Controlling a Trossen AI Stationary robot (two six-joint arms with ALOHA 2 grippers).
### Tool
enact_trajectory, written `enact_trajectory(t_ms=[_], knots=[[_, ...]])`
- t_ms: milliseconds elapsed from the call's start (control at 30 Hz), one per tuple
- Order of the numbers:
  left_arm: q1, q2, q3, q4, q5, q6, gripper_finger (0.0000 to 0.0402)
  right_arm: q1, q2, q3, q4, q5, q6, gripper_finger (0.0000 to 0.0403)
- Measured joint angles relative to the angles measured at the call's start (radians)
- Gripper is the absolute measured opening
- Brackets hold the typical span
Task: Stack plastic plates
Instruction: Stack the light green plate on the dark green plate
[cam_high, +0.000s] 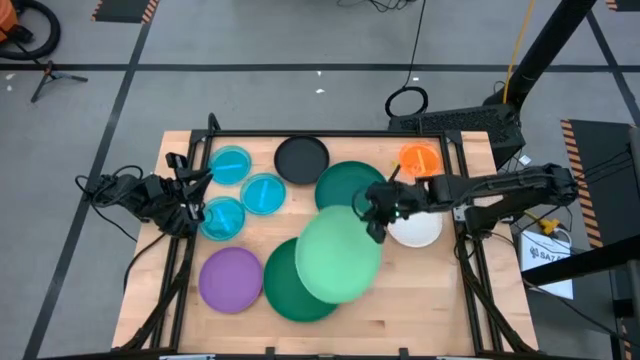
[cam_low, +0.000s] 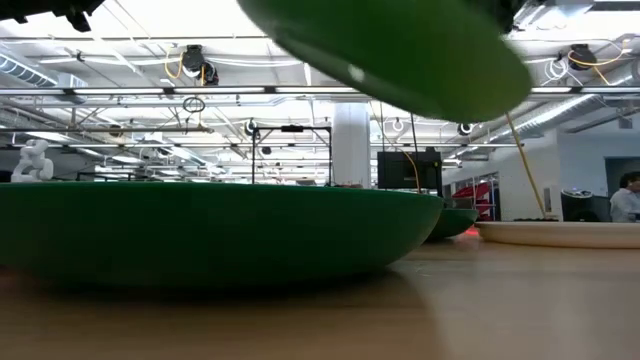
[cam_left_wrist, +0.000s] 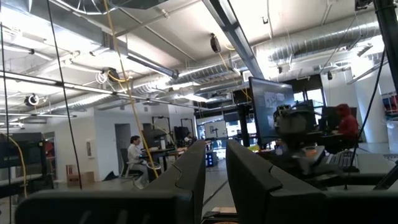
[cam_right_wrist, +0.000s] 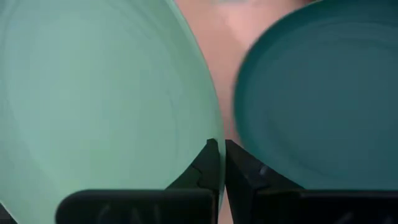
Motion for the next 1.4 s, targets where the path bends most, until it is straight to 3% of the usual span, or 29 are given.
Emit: enact_trajectory(t_ms=[367, 500, 833, 1033, 1400], knots=[[0.0, 0.0, 0.0, 0.0, 0.0, 0.0, 0.0072, -0.257, 0.0, 0.0, 0.05, -0.009, 0.083, 0.0005], [0.0, 0.0, 0.0, 0.0, 0.0, 0.002, 0.0072, -0.359, 0.0, 0.001, 0.029, -0.083, 0.128, 0.0003], [0.0, 0.0, 0.0, 0.0, 0.0, 0.002, 0.0072, -0.579, 0.001, 0.001, -0.227, -0.154, 0.117, 0.0004], [0.0, 0.0, 0.0, 0.0, 0.0, 0.002, 0.0072, -0.647, 0.025, 0.001, -0.302, -0.154, 0.076, 0.0004], [0.0, 0.0, 0.0, 0.0, 0.0, 0.003, 0.0072, -0.662, 0.141, 0.002, -0.297, -0.158, 0.027, 0.0004]])
